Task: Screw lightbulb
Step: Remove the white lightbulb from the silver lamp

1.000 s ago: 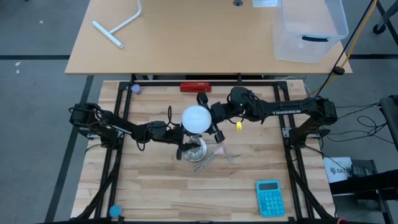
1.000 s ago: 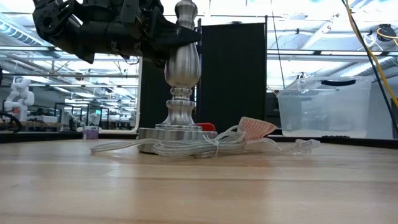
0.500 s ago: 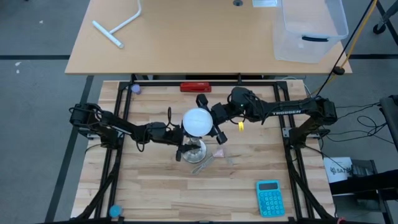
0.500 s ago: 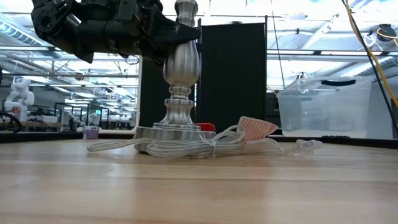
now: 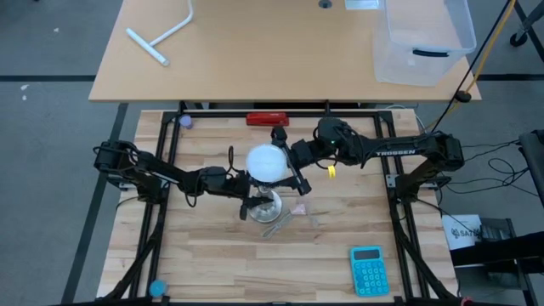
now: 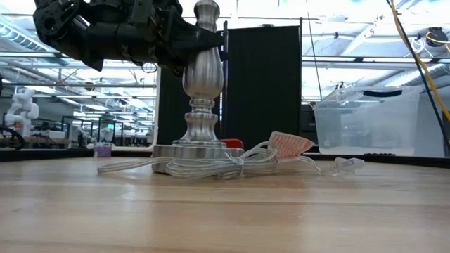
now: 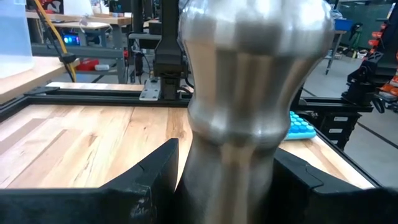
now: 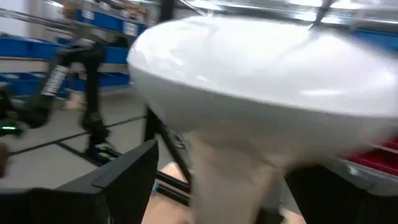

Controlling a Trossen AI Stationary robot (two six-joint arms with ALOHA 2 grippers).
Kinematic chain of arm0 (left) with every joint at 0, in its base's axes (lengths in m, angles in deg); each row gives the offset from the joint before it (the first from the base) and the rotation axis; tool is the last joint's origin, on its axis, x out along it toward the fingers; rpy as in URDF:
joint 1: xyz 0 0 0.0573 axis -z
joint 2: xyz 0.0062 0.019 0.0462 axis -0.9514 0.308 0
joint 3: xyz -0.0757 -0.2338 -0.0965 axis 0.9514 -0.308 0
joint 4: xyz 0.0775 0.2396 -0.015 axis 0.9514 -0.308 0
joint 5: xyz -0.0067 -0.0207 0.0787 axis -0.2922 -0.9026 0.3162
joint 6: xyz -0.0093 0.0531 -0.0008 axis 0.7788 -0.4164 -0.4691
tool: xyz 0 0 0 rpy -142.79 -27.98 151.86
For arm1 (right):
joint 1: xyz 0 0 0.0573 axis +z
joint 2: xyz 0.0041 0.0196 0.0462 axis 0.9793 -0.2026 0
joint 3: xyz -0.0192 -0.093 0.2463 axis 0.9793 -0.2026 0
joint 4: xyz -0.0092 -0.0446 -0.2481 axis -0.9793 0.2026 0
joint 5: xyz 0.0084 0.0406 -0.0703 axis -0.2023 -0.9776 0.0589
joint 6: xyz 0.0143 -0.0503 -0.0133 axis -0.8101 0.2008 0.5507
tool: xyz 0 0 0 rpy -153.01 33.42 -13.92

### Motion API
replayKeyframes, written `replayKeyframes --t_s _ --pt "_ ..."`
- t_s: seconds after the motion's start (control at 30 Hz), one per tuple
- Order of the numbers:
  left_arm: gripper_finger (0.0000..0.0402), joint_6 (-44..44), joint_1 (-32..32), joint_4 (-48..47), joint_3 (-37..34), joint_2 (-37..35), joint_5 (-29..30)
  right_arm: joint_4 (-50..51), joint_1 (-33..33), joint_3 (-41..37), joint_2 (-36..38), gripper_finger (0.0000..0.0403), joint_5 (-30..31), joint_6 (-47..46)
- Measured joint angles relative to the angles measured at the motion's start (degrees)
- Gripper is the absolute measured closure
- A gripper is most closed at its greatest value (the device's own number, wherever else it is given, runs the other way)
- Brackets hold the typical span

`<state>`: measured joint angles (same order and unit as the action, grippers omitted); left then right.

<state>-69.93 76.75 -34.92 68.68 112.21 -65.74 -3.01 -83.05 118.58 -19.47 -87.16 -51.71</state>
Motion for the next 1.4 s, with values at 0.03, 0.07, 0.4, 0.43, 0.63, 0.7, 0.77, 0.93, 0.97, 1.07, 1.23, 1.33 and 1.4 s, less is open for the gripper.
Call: replayKeyframes --t_s 0.03,0.07,0.4,0.43,0.63,0.7,0.77,0.93,0.97,1.07,1.23,1.33,1.4 --pt "0.0211 0.00 0.00 -0.36 -0.04 0.00 0.02 0.42 -0.26 0.00 0.19 0.0079 1.23 0.47" --pt "0.0211 0.04 0.00 -0.43 -0.06 0.00 -0.04 0.63 -0.55 0.02 0.22 0.0080 2.18 0.82" --pt "0.0211 -0.02 0.00 -0.47 0.03 0.00 0.01 2.81 -1.70 0.04 0.85 0.0086 5.94 1.42" --pt "0.0211 -0.04 0.00 -0.47 0.05 0.00 0.01 3.61 -1.69 0.04 1.16 0.0087 6.00 1.87" --pt "0.0211 -0.17 0.04 -0.65 0.07 0.00 0.01 12.53 -0.44 0.07 5.35 0.0087 6.95 3.36" --pt "0.0211 -0.49 0.04 -0.69 0.10 0.00 -0.03 15.39 0.44 0.07 6.71 0.0087 7.01 3.95" --pt "0.0211 -0.56 0.04 -0.69 0.13 0.02 -0.08 17.59 1.51 0.07 7.82 0.0087 7.17 4.45" --pt "0.0211 -0.66 0.04 -0.69 0.11 0.02 -0.07 25.24 5.86 0.09 10.14 0.0087 17.08 6.48" --pt "0.0211 -0.68 0.04 -0.71 0.11 0.02 -0.01 26.59 6.92 0.09 10.19 0.0087 20.28 6.51" --pt "0.0211 -0.70 0.04 -0.71 0.11 0.02 0.01 29.85 10.14 0.09 10.20 0.0087 29.94 6.31" --pt "0.0211 -0.72 0.04 -0.69 0.11 0.02 0.06 32.51 14.93 -0.43 10.53 0.0087 45.45 6.23" --pt "0.0211 -0.72 0.04 -0.69 0.11 0.02 0.08 29.40 17.60 -3.90 12.08 0.0087 52.26 5.71" --pt "0.0211 -0.74 0.04 -0.71 0.11 0.02 0.14 26.35 19.13 -7.89 13.84 0.0087 55.09 4.53"
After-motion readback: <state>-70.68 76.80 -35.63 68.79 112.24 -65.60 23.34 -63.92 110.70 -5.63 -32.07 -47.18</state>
